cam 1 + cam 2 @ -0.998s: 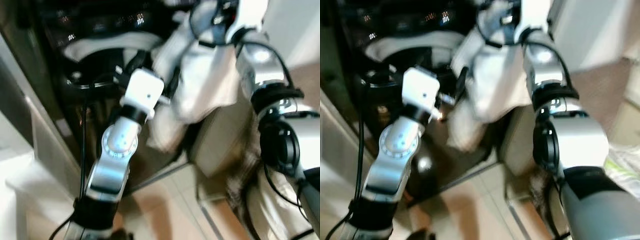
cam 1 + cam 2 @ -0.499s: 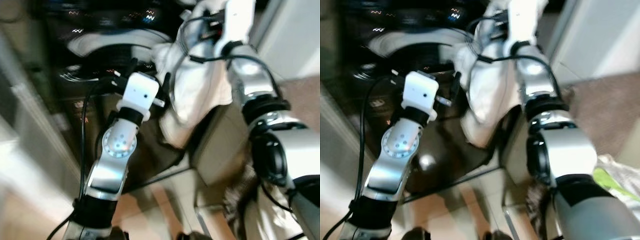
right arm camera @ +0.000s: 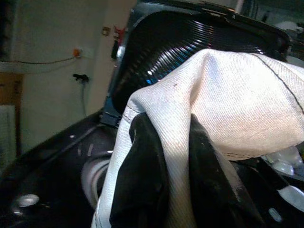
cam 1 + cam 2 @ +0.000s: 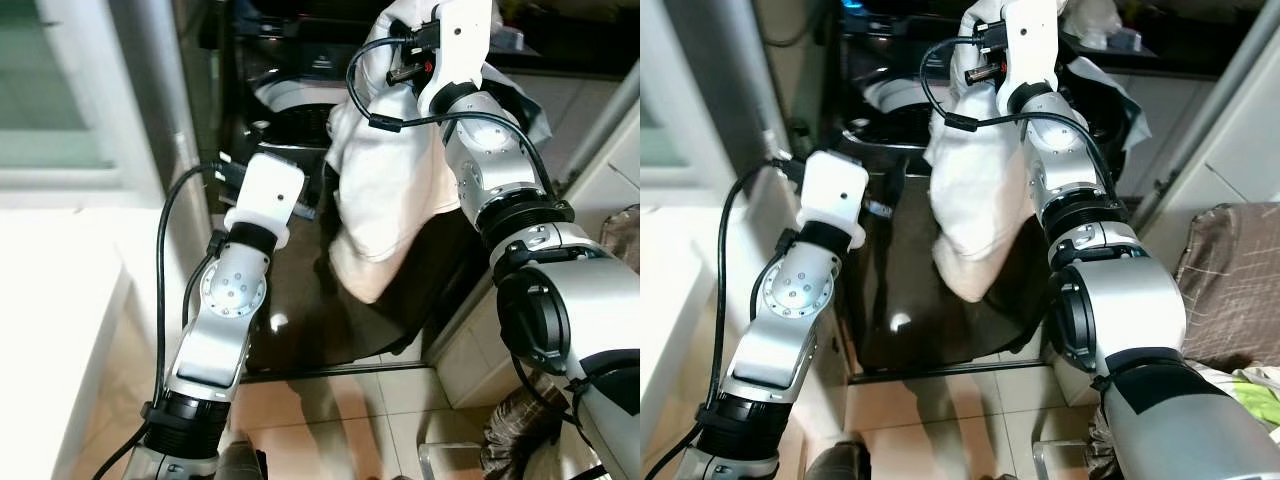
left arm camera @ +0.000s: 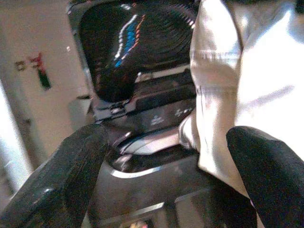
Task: Clothes washing
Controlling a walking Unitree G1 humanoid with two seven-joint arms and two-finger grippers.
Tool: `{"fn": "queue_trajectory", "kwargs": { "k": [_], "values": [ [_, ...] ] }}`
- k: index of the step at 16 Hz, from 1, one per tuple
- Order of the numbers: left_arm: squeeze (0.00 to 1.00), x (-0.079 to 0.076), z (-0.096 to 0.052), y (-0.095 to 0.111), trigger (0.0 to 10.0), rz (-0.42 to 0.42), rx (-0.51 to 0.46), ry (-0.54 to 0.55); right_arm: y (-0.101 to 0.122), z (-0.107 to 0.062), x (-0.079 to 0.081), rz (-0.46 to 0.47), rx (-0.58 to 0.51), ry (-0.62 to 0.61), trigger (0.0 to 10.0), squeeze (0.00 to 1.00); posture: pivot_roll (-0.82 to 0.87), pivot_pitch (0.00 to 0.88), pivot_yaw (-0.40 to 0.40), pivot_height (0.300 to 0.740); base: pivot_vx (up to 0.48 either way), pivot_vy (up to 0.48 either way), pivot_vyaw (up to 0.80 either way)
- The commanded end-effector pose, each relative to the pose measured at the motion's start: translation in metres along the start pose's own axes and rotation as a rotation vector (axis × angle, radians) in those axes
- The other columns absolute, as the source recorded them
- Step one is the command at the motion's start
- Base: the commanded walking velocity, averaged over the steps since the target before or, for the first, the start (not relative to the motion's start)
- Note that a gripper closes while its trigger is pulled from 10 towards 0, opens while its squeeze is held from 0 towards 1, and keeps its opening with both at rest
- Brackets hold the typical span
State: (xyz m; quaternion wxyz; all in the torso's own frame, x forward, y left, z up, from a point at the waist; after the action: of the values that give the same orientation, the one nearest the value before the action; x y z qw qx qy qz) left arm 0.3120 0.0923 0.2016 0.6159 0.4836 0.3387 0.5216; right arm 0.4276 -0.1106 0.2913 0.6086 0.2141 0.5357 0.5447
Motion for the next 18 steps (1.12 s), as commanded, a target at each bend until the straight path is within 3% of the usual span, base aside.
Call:
{"fn": "queue_trajectory", "kwargs": {
  "k": [1, 5, 8, 18],
  "values": [
    [0.00, -0.004, 0.000, -0.003, 10.0, 0.008, 0.017, -0.005, 0.010, 0.001, -0.010, 0.008, -0.049, -0.035, 10.0, 0.00, 0.07, 0.000, -0.079, 0.740, 0.000, -0.480, 0.42],
    [0.00, -0.005, 0.001, -0.003, 10.0, -0.015, 0.013, 0.002, 0.006, 0.000, -0.014, -0.014, -0.016, -0.059, 10.0, 0.00, 0.06, 0.000, -0.084, 0.740, 0.000, -0.472, 0.32],
    [0.00, 0.000, 0.001, -0.008, 10.0, -0.065, 0.034, 0.038, 0.005, 0.000, -0.009, -0.016, -0.021, -0.063, 10.0, 0.00, 0.03, 0.000, -0.075, 0.740, 0.000, 0.000, 0.00],
    [0.00, 0.006, -0.006, -0.019, 10.0, -0.018, 0.078, 0.008, -0.008, -0.009, -0.007, -0.025, -0.008, -0.164, 10.0, 0.00, 0.06, 0.000, -0.073, 0.740, 0.000, 0.000, 0.00]
  ]
}}
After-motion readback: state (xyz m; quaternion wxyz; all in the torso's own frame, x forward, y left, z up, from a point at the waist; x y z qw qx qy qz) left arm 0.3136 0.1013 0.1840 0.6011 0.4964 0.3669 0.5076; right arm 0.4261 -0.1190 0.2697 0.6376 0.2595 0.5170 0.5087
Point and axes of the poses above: a point about 5 cm out from each wrist's last joint towards the gripper, its own z axis pointing out of the wrist towards the gripper, its own y axis along the axis of the wrist's last joint, x = y × z, the point moved 1 cm from there along z, pointing out of the wrist towards the gripper, and after that the axes turned 15 degrees about -z, right-handed, at the moved point
